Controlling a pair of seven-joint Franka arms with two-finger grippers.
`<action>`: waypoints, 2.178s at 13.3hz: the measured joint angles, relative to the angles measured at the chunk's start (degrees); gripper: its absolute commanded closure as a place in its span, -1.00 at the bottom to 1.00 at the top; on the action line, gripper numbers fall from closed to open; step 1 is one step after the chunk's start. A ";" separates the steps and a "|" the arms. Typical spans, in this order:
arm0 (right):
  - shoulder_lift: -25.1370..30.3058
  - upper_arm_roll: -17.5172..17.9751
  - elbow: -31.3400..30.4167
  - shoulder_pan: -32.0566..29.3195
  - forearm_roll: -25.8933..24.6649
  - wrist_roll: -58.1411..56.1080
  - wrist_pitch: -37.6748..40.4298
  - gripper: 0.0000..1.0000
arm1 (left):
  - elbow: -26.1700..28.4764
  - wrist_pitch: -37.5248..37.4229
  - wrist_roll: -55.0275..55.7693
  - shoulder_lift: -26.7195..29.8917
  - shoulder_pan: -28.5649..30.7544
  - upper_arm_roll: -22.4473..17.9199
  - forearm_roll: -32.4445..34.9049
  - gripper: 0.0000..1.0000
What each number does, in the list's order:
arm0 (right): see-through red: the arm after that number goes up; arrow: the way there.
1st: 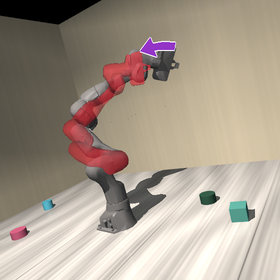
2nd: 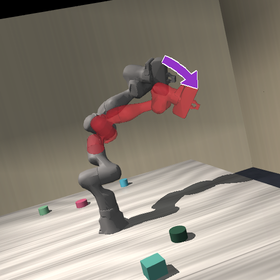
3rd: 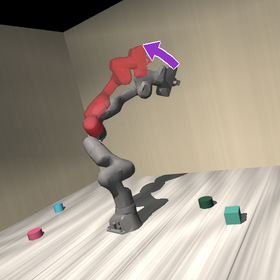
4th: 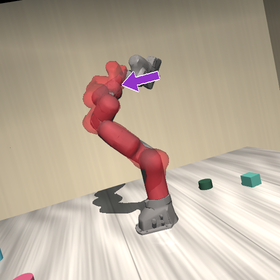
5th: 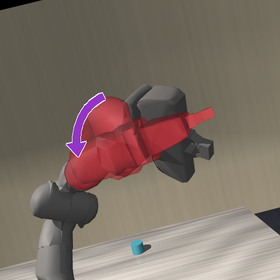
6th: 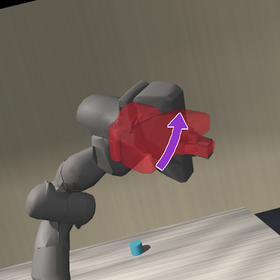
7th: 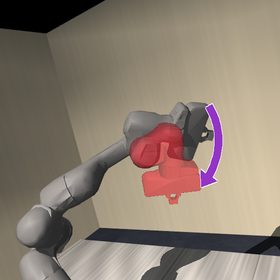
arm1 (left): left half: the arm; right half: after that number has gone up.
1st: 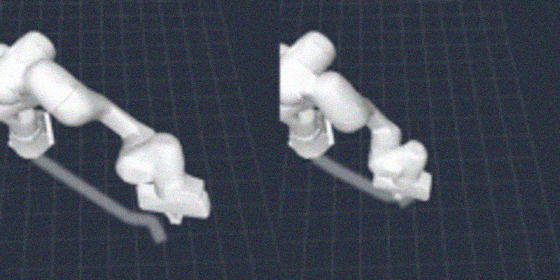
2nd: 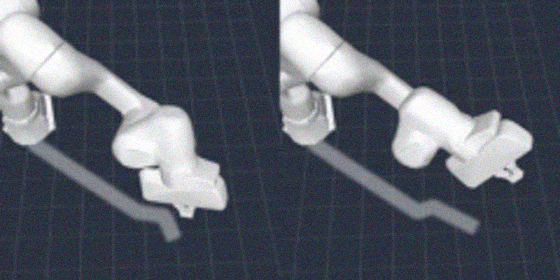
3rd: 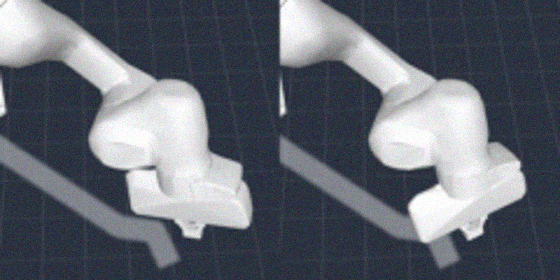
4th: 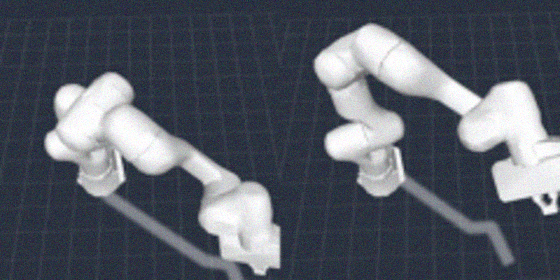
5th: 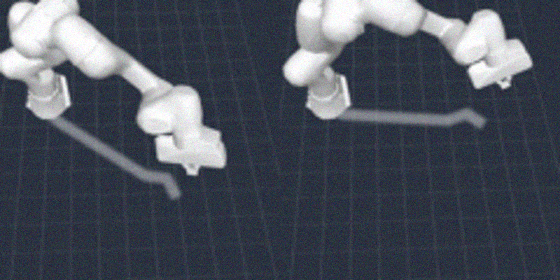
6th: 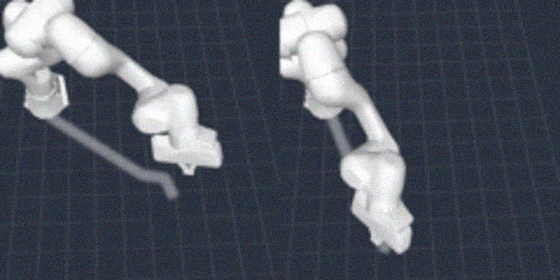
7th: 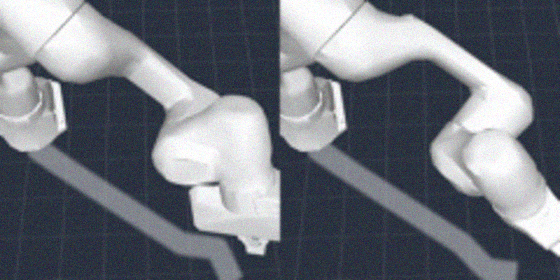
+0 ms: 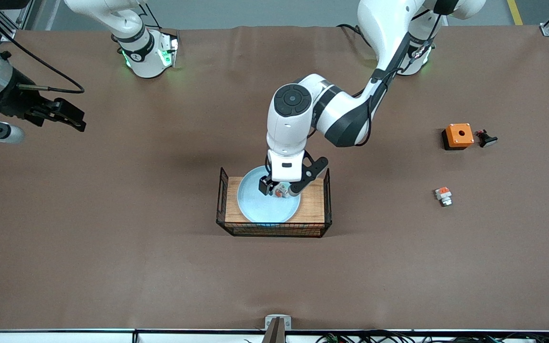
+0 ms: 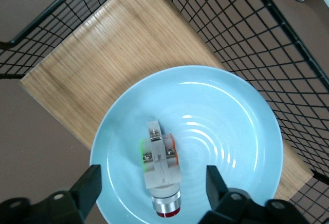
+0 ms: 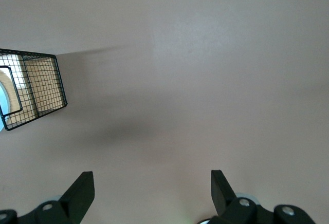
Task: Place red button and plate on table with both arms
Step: 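Lower the left gripper onto the white-red button and close it, then lift the button with the left gripper while the right gripper approaches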
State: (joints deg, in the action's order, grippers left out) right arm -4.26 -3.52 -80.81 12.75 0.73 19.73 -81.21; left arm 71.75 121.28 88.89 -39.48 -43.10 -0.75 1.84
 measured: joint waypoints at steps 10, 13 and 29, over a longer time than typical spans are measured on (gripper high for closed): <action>-3.22 0.01 -0.02 4.61 0.71 26.58 -4.15 -0.99 | -0.07 0.29 0.04 -2.51 -0.74 -0.25 0.00 -0.54; -3.86 0.05 -0.05 7.68 1.61 31.08 -5.03 -0.91 | -0.08 0.31 0.04 -2.75 -0.76 -0.25 0.00 -0.54; -3.72 0.08 -9.37 14.95 10.28 65.77 -13.41 -0.99 | -2.79 -7.89 -5.38 2.58 0.25 -1.22 0.08 1.00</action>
State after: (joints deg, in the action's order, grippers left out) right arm -7.99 -3.44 -90.18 27.70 11.01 85.50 -94.62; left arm 68.96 113.39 83.51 -36.90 -42.85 -1.97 1.93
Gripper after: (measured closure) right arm 0.000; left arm 0.656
